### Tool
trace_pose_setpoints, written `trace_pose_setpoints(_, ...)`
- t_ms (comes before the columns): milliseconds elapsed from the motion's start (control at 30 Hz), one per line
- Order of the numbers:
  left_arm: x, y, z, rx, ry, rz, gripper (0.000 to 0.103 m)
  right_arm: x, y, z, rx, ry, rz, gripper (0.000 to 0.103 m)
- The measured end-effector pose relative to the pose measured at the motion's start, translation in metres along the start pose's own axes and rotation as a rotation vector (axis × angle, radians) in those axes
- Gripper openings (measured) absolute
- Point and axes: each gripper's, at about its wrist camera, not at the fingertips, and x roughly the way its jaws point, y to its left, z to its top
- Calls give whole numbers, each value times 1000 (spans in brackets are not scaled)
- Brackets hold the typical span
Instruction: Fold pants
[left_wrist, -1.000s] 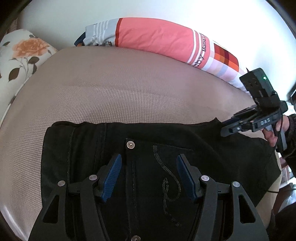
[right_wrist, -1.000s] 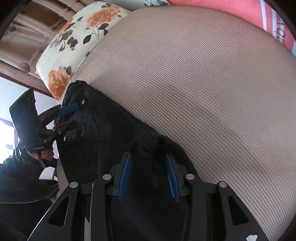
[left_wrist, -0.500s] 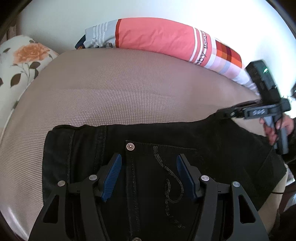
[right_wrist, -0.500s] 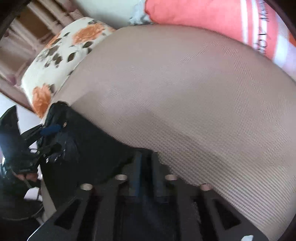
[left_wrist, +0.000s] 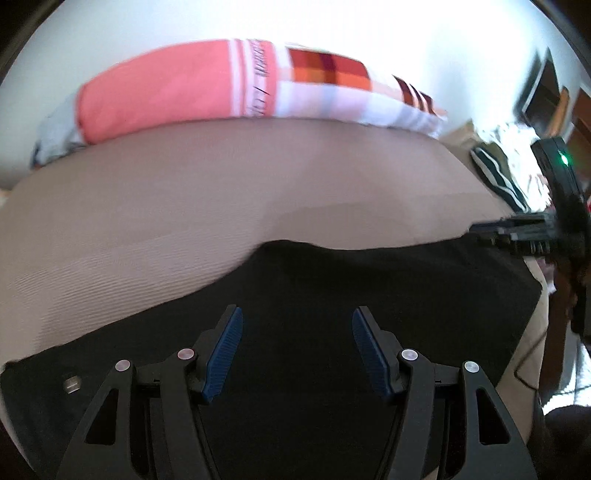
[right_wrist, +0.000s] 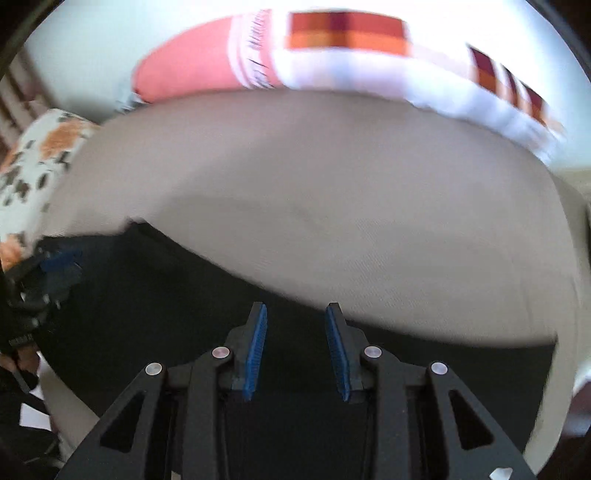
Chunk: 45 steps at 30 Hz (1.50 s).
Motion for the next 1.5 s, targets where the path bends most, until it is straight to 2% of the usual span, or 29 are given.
trace_pose_setpoints(133,28,-9,13,3,21,-11,62,14,-18,-21,68,6,-48,31)
trace_pose_setpoints(267,47,-4,19,-17,41,-10,62,34,-27,-23,98,-4,-98,30)
trace_pose_setpoints(400,51,-12,18,27,38,36,62,40,-33,-14,108,-51,-122,32)
trace_pose_setpoints(500,50,-19,12,53,55,67,62,41,-35,-12,123,-59,-115,34)
trace_pose_setpoints(700,31,-30,-16,61,76,61,62,18,-56,-35,191,-105,-71,36)
trace_pose_setpoints(800,30,-26,-31,26,99,67,62,13,-77,-54,219,-99,-78,36)
trace_pose_setpoints(900,21,-22,-45,7,88,77,62,10,-110,-77,275,-82,-109,36)
trace_pose_setpoints(1000,16,-19,-52,-2,97,88,62,-1,-143,-95,318,-84,-116,33)
trace_pose_setpoints(1167,9,-20,-56,-28,112,102,62,-21,-200,-121,383,-54,-189,36)
trace_pose_setpoints(1300,5,-27,-53,-75,116,70,62,-41,-244,-133,448,-72,-49,37)
trace_pose_setpoints(1433,5,-40,-47,-78,106,49,62,-50,-298,-151,554,-72,157,38)
trace_pose_setpoints(1500,10,-48,-44,-80,111,42,62,-47,-319,-160,593,-54,232,38)
